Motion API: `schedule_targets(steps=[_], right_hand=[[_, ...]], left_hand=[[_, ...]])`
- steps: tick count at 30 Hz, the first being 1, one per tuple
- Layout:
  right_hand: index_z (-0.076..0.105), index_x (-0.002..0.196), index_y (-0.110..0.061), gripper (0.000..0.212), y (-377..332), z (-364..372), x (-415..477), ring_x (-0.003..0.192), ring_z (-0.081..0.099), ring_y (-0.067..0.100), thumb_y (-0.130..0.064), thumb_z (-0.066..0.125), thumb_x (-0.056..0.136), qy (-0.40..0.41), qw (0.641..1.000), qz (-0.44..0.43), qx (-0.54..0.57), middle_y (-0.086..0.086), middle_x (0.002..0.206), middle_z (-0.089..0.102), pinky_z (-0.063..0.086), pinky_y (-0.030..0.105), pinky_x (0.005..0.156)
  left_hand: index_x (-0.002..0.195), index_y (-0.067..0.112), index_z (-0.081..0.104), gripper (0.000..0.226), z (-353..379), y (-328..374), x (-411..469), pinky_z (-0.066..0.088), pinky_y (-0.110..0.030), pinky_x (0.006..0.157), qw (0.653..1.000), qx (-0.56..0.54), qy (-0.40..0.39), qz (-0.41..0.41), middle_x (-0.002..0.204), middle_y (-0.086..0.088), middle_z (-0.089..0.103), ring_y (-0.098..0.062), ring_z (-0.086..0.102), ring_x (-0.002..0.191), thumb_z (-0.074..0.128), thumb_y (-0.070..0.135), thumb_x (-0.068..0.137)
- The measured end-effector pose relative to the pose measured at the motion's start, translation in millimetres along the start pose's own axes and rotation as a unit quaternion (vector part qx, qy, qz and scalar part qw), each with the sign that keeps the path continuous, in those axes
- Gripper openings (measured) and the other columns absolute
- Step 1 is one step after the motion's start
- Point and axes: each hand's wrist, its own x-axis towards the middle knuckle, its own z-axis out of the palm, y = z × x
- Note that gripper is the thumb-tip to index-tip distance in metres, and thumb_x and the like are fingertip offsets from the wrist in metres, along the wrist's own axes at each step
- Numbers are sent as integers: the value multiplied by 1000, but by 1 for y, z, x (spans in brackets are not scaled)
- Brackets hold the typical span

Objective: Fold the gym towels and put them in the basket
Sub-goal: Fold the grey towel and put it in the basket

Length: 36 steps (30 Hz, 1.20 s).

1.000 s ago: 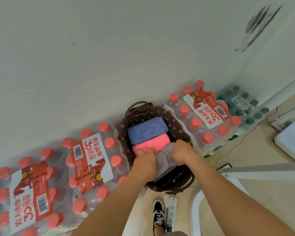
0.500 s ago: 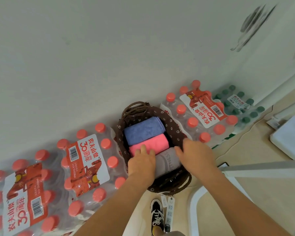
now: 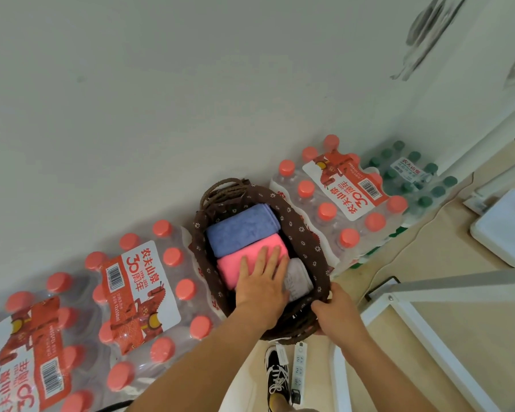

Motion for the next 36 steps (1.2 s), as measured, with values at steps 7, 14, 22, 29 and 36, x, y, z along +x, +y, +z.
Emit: schedule_targets(steps=[7,14,22,29,36], right_hand=[[54,103,-19,26,3,-4,4,80,68,30,0,49,86,-39,999,11,19,15,94,66,55,29,53],[57,110,-19,27,6,-16,10,70,60,19,-18,56,83,-27,993,-18,-116,2,80,65,51,34,72],[60,118,-20,42,-15,12,-1,110,50,26,-24,66,76,141,779,-354,-497,3,116,56,47,42,85],[47,133,-34,43,-34,40,-17,120,48,16,-34,43,91,23,744,-259,-616,-7,124,58,26,48,106],[62,100,-31,16,-79,111,-106,82,62,14,-26,49,92,-30,766,-398,-504,-7,91,67,54,39,77]], left_hand=[[152,22,-4,74,-19,-1,9,0,-54,117,996,-80,-44,12,159,-4,-16,-29,-14,146,39,42,95],[125,24,54,35,-54,-28,-33,46,-36,91,953,-255,158,-40,125,5,54,-18,50,116,42,28,92],[145,5,28,59,-24,-28,-37,17,-57,112,993,45,-62,-95,148,-22,30,-38,30,135,48,24,93],[128,10,51,38,-35,-43,-76,38,-45,98,988,-96,84,-86,130,-14,49,-32,42,122,52,14,90],[113,23,60,25,-22,-109,-213,52,-41,74,897,-309,293,-116,107,-3,67,-27,62,94,44,20,93]])
